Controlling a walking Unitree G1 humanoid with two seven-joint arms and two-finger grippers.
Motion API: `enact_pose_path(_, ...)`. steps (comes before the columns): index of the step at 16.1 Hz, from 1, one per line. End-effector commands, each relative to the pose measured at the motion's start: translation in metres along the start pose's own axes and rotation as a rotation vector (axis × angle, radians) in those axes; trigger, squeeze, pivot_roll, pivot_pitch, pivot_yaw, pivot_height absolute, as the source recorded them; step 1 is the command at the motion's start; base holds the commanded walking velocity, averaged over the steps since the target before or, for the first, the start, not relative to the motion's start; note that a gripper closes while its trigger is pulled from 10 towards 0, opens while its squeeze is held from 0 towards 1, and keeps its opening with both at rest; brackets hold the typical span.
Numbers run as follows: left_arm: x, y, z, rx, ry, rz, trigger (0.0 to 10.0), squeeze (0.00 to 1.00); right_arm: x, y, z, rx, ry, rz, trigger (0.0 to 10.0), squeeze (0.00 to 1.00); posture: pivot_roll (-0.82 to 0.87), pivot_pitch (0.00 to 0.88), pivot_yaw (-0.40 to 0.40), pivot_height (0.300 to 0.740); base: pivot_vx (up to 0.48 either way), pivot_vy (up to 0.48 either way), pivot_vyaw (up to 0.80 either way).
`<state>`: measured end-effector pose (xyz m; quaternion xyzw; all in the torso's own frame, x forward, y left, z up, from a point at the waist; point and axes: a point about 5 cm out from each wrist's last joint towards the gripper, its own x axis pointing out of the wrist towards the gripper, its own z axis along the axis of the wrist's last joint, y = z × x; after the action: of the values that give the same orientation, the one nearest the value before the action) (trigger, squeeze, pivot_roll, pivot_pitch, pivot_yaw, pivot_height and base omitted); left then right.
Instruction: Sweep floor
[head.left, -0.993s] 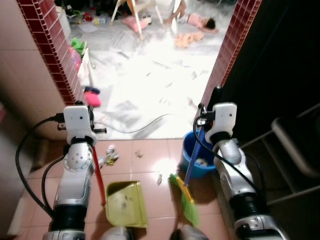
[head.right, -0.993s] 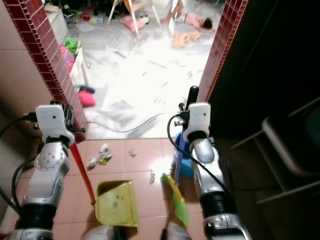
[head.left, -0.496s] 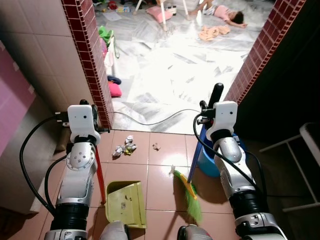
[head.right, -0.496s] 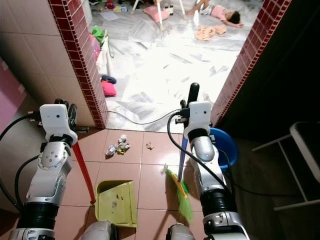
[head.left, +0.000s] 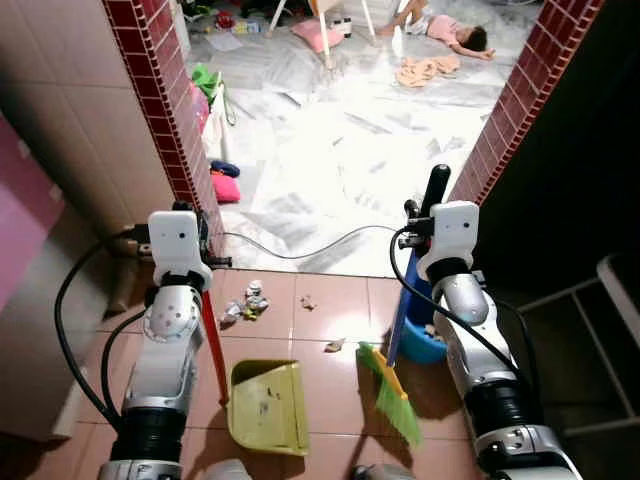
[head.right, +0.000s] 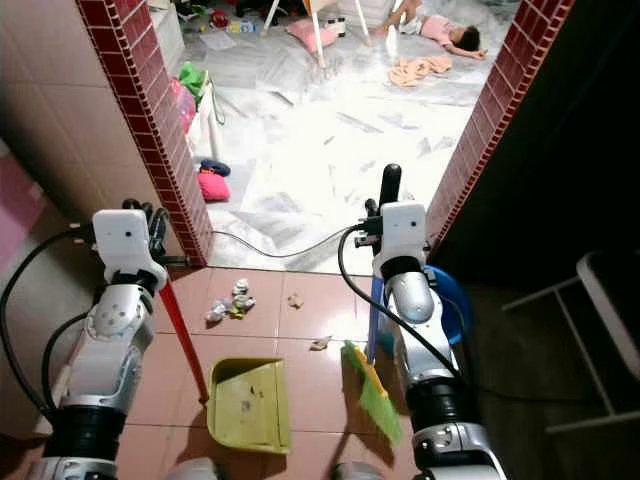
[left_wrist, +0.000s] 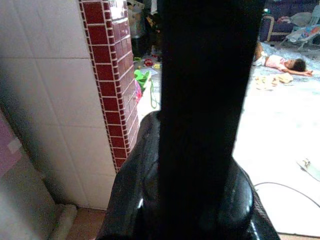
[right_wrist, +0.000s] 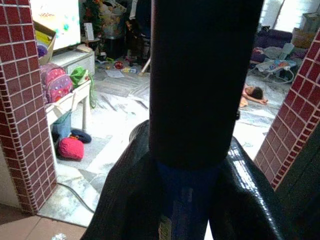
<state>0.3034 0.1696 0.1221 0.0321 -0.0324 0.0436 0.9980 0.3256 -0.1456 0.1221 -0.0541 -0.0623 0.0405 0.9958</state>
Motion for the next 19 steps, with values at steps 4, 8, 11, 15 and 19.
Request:
enact_pose_path(4, 0.0041, -0.0015, 0.0157, -0.004, -0.070, 0.001, 10.0, 0.00, 0.0080, 0.0042, 0.0147, -0.007, -0.067, 0.020, 10.0, 0.00, 0.00, 0.045, -0.028, 0.740, 0.447, 0.000, 0.00)
enact_pose_path(8, 0.0047, -0.0033, 0.0159, -0.013, -0.062, 0.004, 10.0, 0.00, 0.0089, 0.0033, 0.0143, -0.015, -0.063, 0.021, 10.0, 0.00, 0.00, 0.051, -0.032, 0.740, 0.403, 0.208, 0.00)
enact_pose_path(11, 0.0048, -0.0034, 0.0155, -0.005, -0.065, 0.004, 10.0, 0.00, 0.0097, 0.0046, 0.0144, -0.014, -0.062, 0.022, 10.0, 0.00, 0.00, 0.063, -0.032, 0.740, 0.363, 0.315, 0.00)
enact_pose_path(15, 0.0048, -0.0024, 0.0137, 0.010, -0.058, 0.032, 10.0, 0.00, 0.0103, 0.0048, 0.0137, -0.008, -0.060, 0.022, 10.0, 0.00, -0.01, 0.064, -0.033, 0.740, 0.091, 0.079, 0.00)
enact_pose_path(19, 0.0052, -0.0015, 0.0117, 0.045, -0.048, 0.033, 10.0, 0.00, 0.0101, 0.0047, 0.0120, 0.012, -0.054, 0.012, 10.0, 0.00, 0.00, 0.068, -0.031, 0.740, 0.000, 0.000, 0.00)
